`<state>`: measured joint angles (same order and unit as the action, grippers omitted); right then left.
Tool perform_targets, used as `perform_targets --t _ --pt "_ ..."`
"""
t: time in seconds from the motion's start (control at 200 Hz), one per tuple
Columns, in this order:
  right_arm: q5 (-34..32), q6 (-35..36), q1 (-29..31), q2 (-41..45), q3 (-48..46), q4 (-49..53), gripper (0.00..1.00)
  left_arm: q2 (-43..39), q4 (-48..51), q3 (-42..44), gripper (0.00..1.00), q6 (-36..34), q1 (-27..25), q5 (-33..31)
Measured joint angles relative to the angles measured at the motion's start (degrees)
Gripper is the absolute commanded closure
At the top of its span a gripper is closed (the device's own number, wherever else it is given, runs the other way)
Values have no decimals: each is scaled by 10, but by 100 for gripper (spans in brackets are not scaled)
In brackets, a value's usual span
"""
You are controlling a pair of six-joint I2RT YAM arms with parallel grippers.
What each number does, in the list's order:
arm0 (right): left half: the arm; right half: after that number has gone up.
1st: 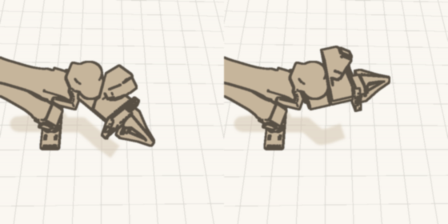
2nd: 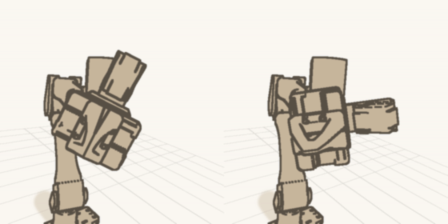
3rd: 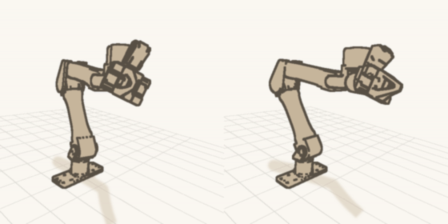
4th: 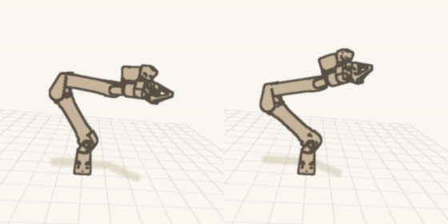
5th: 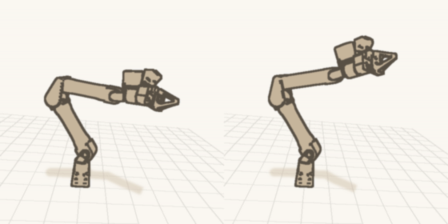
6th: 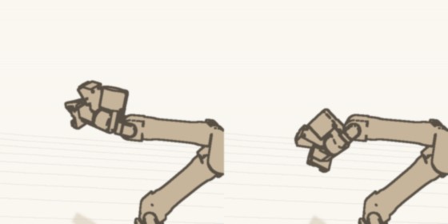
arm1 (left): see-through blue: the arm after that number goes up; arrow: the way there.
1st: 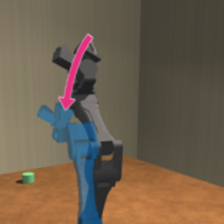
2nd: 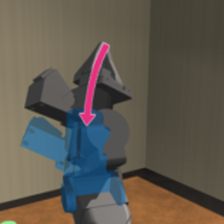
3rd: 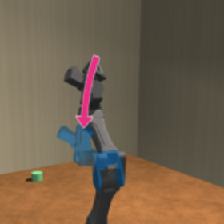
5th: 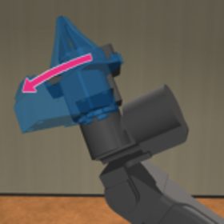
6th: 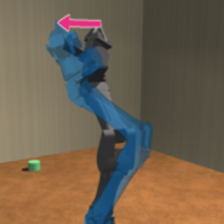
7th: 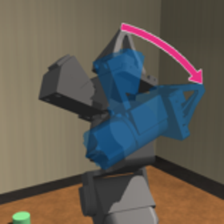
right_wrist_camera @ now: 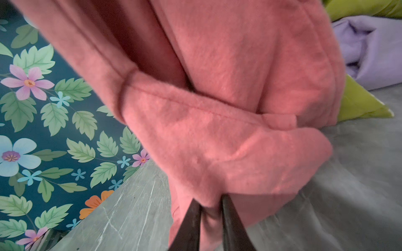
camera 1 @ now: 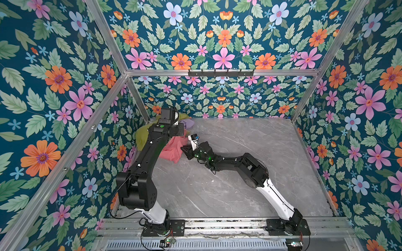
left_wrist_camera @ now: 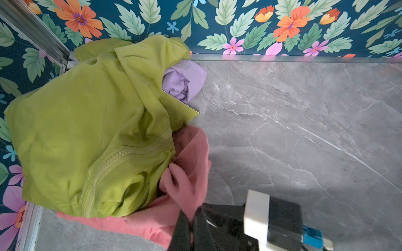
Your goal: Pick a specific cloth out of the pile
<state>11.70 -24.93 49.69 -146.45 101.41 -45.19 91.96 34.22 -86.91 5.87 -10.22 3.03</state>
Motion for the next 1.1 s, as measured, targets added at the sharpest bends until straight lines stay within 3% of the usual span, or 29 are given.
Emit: perform_targets --t 0.13,1.1 --pt "2 -4 0 -2 0 0 100 -1 0 1 100 0 0 0" --pt "1 -26 2 27 -19 -26 100 -7 0 -15 100 -5 12 -1"
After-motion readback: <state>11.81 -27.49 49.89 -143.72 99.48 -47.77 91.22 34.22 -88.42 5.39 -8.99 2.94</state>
